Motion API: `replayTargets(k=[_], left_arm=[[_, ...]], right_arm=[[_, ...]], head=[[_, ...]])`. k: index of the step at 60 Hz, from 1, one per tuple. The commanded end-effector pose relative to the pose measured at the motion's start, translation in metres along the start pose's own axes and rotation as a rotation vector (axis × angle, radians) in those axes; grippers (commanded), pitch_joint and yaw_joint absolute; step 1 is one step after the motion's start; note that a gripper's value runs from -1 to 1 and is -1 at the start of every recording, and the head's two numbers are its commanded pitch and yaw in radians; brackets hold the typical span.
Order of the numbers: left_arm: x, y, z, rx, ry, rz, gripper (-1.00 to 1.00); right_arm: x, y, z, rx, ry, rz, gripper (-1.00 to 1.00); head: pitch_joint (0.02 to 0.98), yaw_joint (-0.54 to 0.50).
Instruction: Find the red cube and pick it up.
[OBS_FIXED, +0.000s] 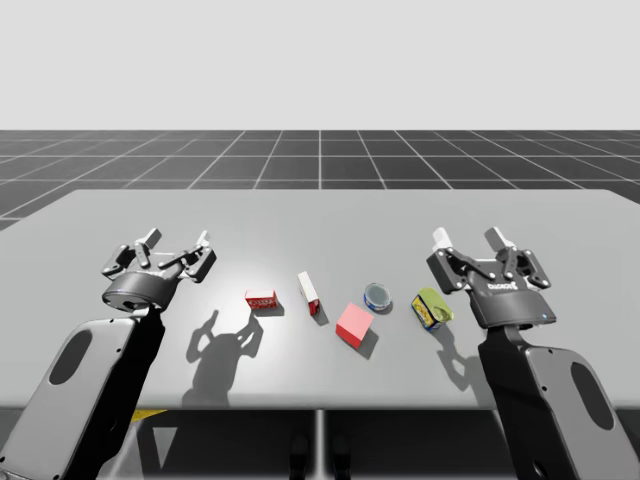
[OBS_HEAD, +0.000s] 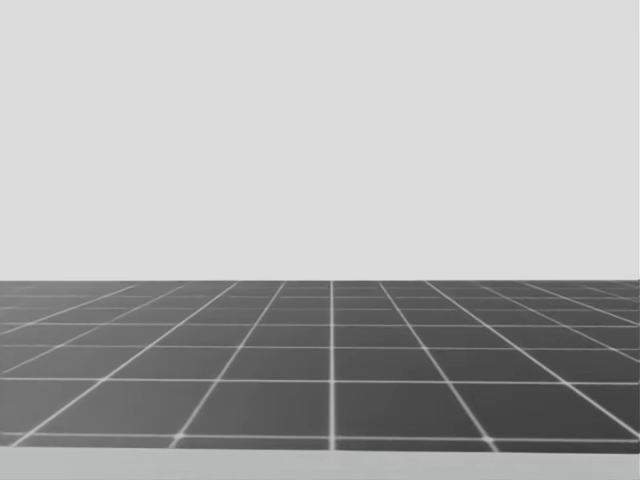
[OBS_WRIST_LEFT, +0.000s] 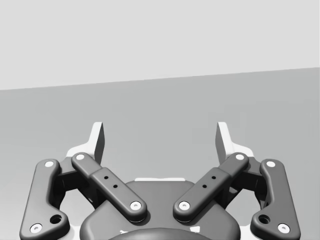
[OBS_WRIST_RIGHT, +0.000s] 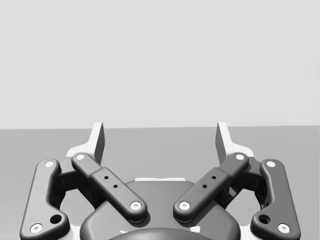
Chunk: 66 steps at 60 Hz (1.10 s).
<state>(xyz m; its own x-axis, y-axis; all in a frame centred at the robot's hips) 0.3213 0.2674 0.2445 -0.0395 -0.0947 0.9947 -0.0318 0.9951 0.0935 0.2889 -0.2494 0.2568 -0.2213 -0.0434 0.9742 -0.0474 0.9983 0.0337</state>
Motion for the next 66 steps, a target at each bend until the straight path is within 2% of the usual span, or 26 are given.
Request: replayTargets(k=[1,3,6,8,11,13,16,28,29,50,66], left_arm=[[0.0002,0.0003,0.0000,0.003,0.001,-0.002,-1.00],[0.0003,0.0003,0.0000,0.003,0.001,-0.001,-1.00],[0.0003,0.0005,-0.0001,0.005,0.001,-0.002,-1.00],[0.0003,0.0004,0.0000,0.005,0.001,-0.002,-1.00],[0.0003,0.0004,-0.0001,0.005,0.001,-0.002,-1.00],[0.0002,0.0002,-0.0001,0.005,0.002,-0.003,-1.00],[0.0001,0.0001,0.0000,0.005,0.002,-0.004,-1.00],[-0.0002,0.0005,0.0004,0.009,0.002,-0.007,-1.00],[-0.0002,0.0008,0.0002,0.008,0.002,-0.007,-1.00],[-0.0009,0.0008,-0.0006,0.005,0.001,-0.011,-1.00],[-0.0005,0.0001,-0.0010,0.001,0.001,-0.011,-1.00]], right_arm=[[0.0010,-0.0006,0.0021,-0.013,-0.009,-0.028,-1.00],[0.0015,-0.0015,0.0020,-0.002,-0.009,-0.014,-1.00],[0.0030,-0.0027,0.0011,-0.005,-0.007,-0.037,-1.00],[0.0032,-0.0031,0.0011,0.008,0.005,-0.035,-1.00],[0.0036,-0.0033,0.0014,0.029,0.033,-0.048,-1.00],[0.0030,-0.0030,0.0013,0.023,0.030,-0.038,-1.00],[0.0027,-0.0028,0.0011,0.021,0.031,-0.038,-1.00],[0.0014,-0.0036,0.0001,0.012,0.035,-0.036,-1.00],[0.0013,-0.0038,-0.0001,0.011,0.035,-0.035,-1.00],[0.0016,-0.0047,-0.0005,0.008,0.033,-0.030,-1.00],[0.0018,-0.0047,-0.0009,0.005,0.031,-0.019,-1.00]], head=[[0.058,0.03],[0.061,0.03],[0.068,0.03],[0.073,0.03],[0.086,0.03],[0.107,0.03],[0.128,0.03],[0.291,0.01],[0.327,0.01],[0.647,-0.01],[0.805,-0.07]])
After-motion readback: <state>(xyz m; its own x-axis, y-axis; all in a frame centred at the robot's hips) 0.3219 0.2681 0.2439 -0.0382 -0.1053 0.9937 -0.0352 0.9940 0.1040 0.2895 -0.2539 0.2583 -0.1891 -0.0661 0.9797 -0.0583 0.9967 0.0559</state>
